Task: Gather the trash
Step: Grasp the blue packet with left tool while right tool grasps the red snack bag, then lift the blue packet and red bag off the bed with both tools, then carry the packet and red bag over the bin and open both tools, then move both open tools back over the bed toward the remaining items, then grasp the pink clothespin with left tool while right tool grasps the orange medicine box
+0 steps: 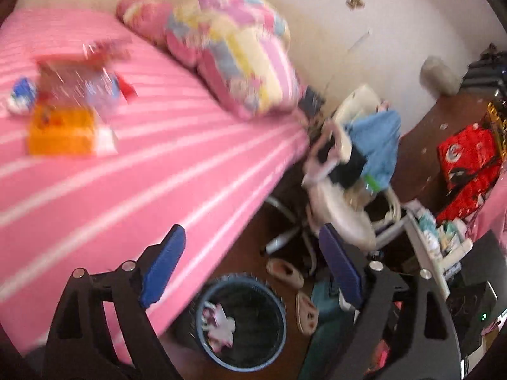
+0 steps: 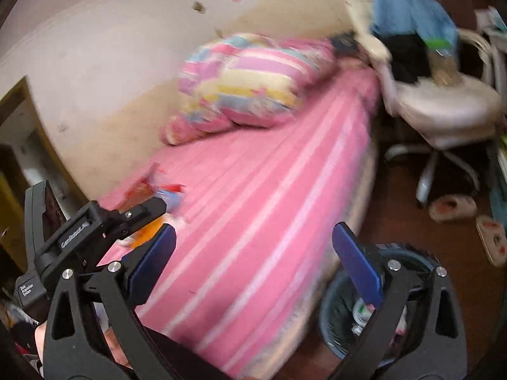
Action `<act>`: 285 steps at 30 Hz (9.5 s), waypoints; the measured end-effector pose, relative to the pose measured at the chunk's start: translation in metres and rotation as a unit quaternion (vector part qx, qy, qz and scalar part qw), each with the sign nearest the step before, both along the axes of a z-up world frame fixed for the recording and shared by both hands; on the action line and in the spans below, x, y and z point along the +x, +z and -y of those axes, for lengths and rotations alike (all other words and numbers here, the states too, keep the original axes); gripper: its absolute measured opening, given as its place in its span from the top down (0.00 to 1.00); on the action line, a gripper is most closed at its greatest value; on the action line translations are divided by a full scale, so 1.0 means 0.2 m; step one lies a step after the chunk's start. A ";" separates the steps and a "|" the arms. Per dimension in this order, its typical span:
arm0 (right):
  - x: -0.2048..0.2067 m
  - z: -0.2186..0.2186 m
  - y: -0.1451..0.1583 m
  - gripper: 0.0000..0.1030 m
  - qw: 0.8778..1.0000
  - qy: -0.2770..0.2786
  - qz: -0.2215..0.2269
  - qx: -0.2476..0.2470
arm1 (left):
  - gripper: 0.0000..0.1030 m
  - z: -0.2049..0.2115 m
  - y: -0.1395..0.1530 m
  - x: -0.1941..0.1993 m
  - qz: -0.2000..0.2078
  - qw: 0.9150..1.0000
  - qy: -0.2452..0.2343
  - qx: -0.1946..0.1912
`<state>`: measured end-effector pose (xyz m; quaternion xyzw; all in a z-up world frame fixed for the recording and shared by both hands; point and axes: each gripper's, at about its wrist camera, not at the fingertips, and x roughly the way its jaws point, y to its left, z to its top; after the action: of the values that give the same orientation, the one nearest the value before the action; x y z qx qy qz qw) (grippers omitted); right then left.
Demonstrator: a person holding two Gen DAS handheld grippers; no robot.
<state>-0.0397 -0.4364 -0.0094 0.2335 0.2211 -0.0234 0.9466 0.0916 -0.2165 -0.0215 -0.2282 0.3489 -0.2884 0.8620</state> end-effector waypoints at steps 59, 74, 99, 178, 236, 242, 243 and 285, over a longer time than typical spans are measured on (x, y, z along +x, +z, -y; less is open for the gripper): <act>1.53 -1.14 -0.12 0.69 0.952 0.187 -0.149 0.191 | 0.86 -1.38 -0.52 1.16 -0.116 0.982 0.151 0.016; 1.30 -1.15 0.01 0.81 0.960 0.203 -0.107 0.160 | 0.87 -1.38 -0.30 0.83 -0.049 0.990 0.129 -0.009; 0.66 -0.97 0.20 0.82 0.967 0.208 -0.056 0.139 | 0.87 -1.31 0.02 0.11 0.049 0.988 0.143 -0.042; -0.26 0.72 -0.83 0.33 0.953 -0.122 -0.256 0.104 | 0.26 1.05 -1.04 0.08 -0.233 0.936 -0.214 0.156; 0.98 -1.12 -0.15 0.08 0.970 0.195 -0.112 -0.094 | 0.11 -1.35 -0.38 0.50 -0.120 0.980 0.144 -0.064; 1.19 -1.12 -0.25 0.08 0.962 0.232 -0.089 -0.111 | 0.11 -1.39 -0.41 0.66 -0.130 0.980 0.140 -0.046; 1.22 -1.11 -0.26 0.08 0.961 0.238 -0.087 -0.114 | 0.11 -1.40 -0.41 0.69 -0.130 0.981 0.141 -0.039; 1.51 -1.22 -0.56 0.32 0.878 0.431 -0.154 -0.139 | 0.12 -1.32 -0.50 1.25 -0.039 0.982 -0.015 0.185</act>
<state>0.2627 -0.1929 -0.1210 -0.0255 0.4372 0.3206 0.8399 0.3417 0.0473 -0.1216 -0.0706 0.4333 -0.2221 0.8706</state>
